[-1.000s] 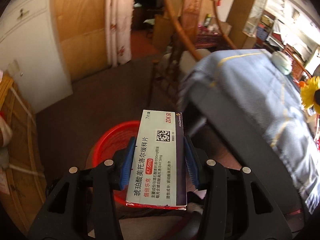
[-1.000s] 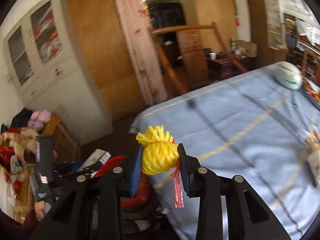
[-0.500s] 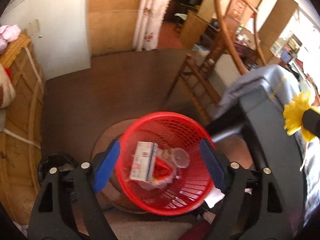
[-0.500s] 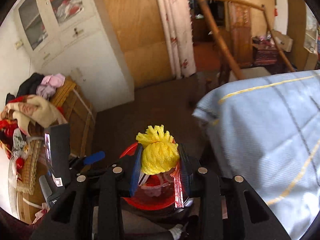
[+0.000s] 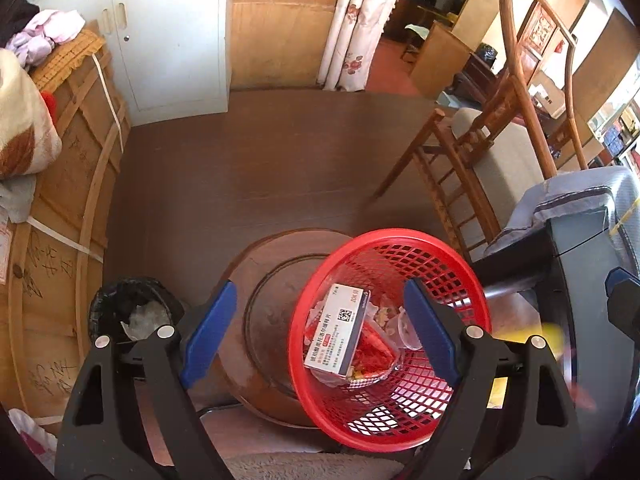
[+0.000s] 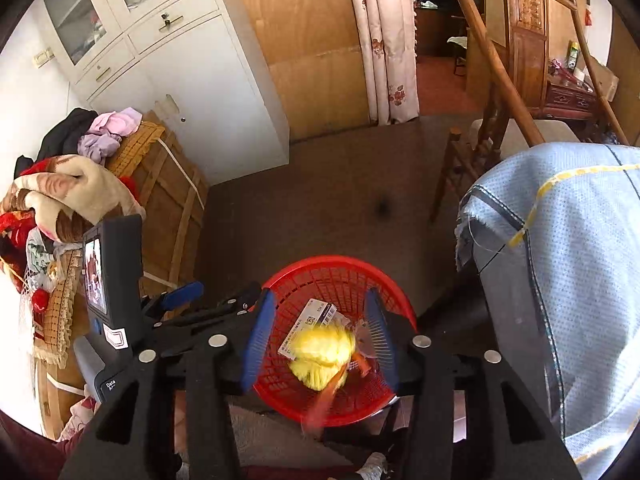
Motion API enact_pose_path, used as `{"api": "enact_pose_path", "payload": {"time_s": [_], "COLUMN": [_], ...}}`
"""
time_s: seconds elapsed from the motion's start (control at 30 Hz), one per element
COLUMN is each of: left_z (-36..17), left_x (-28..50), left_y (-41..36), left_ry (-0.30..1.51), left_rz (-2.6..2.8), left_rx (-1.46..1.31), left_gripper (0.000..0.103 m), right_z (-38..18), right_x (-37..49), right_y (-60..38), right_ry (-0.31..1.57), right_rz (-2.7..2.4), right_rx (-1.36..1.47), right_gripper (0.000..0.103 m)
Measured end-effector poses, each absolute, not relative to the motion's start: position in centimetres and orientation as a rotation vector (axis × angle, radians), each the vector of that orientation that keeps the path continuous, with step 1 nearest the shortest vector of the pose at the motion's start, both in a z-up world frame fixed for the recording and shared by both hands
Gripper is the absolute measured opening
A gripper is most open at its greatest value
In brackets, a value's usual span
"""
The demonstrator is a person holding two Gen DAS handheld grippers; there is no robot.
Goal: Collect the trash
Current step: 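Drop the medicine box and yellow net into the red wastebasket with both grippers, then move both grippers back over the table toward the paper cup and red net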
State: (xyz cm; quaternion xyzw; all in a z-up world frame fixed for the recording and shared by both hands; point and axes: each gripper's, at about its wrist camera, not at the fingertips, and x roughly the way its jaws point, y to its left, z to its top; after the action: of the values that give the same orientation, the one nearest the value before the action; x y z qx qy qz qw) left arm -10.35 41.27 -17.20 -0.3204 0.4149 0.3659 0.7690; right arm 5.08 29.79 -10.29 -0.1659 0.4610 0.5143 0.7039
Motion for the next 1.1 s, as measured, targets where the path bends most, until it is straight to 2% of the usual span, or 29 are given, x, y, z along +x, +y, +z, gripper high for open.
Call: {"api": "enact_pose_path", "payload": {"time_s": [0.13,0.2,0.37,1.1], "left_z": [-17.1,-16.9,-16.2,-8.3], "left_x": [-10.0,-9.9,-9.7,-9.1], "left_y": [41.0,40.7,39.7,31.2], "left_ry": [0.892,0.889,0.873,0.685], "left_rz": [0.801,0.795,0.775,0.613], "left_rx": [-0.682,-0.676,-0.652,-0.442], "left_gripper": [0.082,0.082,0.082,0.087], "right_z": [-10.2,-10.0,-9.3,-2.8], "right_x": [5.3,5.3,5.2,2.7], "right_y": [29.5,29.0,27.4,15.3], "right_ry": [1.023,1.014,0.980,0.761], "right_rz": [1.124,1.110,1.092,0.943], "right_rx": [-0.358,-0.352,-0.338,-0.174], "right_gripper": [0.051,0.056,0.060,0.077]}}
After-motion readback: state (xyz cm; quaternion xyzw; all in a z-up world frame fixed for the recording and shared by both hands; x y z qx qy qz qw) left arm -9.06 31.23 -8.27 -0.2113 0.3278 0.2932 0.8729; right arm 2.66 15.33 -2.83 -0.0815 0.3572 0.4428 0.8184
